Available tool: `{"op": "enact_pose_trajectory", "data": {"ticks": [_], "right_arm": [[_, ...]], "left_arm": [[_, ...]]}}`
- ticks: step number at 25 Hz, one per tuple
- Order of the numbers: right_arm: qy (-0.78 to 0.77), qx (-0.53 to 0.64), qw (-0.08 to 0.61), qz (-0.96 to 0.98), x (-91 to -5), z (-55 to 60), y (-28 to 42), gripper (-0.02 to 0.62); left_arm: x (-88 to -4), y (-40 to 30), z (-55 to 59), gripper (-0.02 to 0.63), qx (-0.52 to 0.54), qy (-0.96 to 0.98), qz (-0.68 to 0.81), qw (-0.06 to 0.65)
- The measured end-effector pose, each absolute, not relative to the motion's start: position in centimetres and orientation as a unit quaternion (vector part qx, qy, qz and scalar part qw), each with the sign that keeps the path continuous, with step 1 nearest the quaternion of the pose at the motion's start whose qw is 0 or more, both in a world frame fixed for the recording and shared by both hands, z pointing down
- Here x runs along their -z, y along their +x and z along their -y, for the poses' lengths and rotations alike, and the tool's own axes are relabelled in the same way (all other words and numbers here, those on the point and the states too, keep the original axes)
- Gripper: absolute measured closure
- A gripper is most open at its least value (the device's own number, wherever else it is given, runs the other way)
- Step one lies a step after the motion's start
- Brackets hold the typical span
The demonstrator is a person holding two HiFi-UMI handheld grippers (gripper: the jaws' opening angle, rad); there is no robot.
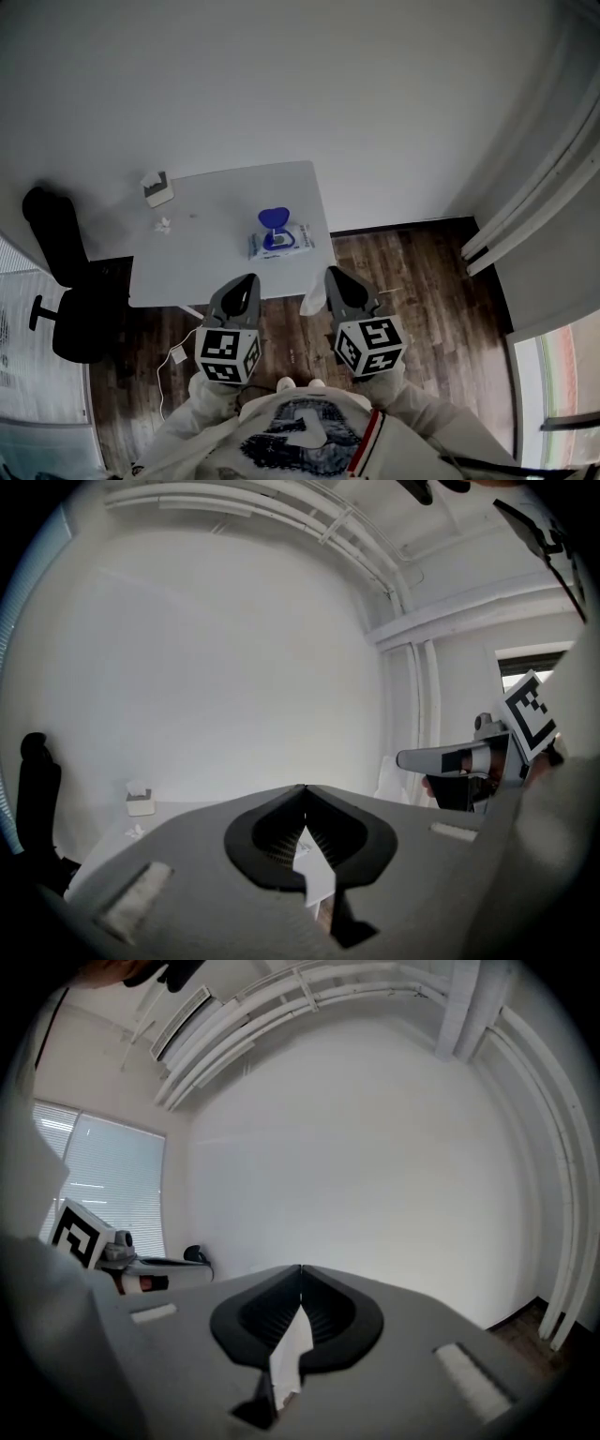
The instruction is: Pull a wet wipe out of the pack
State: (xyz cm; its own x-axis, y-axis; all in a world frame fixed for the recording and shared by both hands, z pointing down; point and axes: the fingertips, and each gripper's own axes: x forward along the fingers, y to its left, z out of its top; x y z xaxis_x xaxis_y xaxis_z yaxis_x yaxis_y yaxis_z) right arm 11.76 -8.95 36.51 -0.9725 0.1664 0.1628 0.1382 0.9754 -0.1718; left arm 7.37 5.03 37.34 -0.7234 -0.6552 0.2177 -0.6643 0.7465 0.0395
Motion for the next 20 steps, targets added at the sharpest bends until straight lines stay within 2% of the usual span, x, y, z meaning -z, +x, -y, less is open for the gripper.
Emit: {"op": "enact_pose_trajectory", "data": {"ticks": [20], "right_arm": [[-0.065,-0.082,0.098,0.99,-36.8,7.9,9.6,0.588]], "left_arm": [[-37.9,5.0,-6.0,0.601,-0.013,0.366,0.924,0.114]]}}
